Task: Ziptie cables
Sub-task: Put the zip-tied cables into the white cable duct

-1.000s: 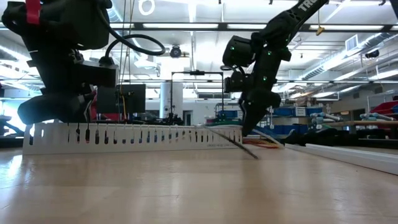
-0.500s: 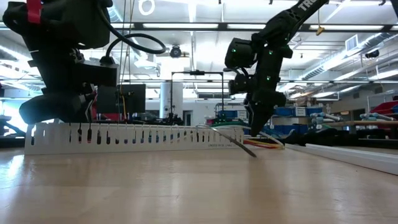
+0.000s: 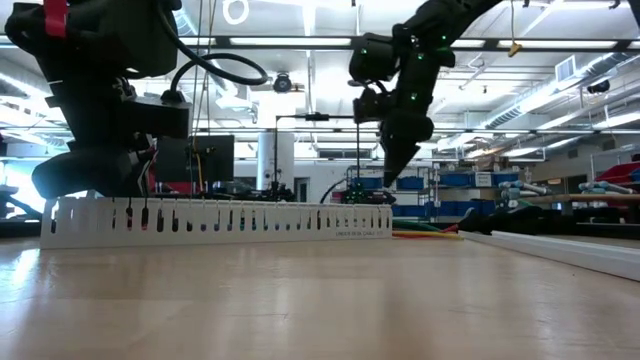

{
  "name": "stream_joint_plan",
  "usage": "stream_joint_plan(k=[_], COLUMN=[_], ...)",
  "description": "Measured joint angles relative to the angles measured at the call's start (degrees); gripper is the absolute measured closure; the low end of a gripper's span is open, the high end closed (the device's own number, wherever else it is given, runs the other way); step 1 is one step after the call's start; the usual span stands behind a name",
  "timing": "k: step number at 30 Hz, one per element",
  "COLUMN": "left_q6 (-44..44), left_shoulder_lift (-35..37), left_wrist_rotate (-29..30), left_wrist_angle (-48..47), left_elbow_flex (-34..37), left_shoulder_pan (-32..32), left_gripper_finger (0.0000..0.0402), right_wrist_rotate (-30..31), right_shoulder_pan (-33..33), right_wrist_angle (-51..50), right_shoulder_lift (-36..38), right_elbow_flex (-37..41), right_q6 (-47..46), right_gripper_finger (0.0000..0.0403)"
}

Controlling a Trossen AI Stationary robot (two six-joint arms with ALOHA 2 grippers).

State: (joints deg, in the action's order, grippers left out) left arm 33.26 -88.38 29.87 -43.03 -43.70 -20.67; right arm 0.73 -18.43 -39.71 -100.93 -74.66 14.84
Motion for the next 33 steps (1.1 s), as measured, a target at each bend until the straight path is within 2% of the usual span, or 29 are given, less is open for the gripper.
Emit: stream_joint_plan(k=[2,4,11,19,28,33], left_q6=[0.0,0.0,0.0,0.0,-2.0,-7.0], left_shoulder_lift=[0.0,0.0,-0.1,-0.1,-0.1,-0.1], left_wrist_rotate=[0.0,0.0,-0.8,-0.4,0.5,1.5], left_wrist_angle=[0.0,0.0,0.4,0.1,-1.3,-1.0], left_elbow_flex=[0.0,0.0,-1.3,-1.6,-3.5,-3.5], left_shoulder_pan=[0.0,0.0,0.0,0.0,0.0,0.1], left_gripper_finger=[0.0382,0.0382,0.0382,0.0382,0.0382,0.0382], right_wrist_rotate=[-1.6,-2.1,-5.1,-6.0,-5.2,-6.0], right_shoulder_pan=[0.6,1.4,2.8,3.4,3.4,3.7], right_wrist_angle=[1.1,3.2,10.7,10.0,10.4,10.8], right_shoulder_lift=[-0.6,-1.4,-3.8,-8.9,-5.2,-4.8], right_elbow_flex=[0.0,0.0,0.0,-0.5,-1.7,-1.8], right_q6=[0.9,1.6,2.8,3.4,3.3,9.2], right_gripper_finger=[0.0381,0.0395,0.0401,0.0402,0.0401,0.0383])
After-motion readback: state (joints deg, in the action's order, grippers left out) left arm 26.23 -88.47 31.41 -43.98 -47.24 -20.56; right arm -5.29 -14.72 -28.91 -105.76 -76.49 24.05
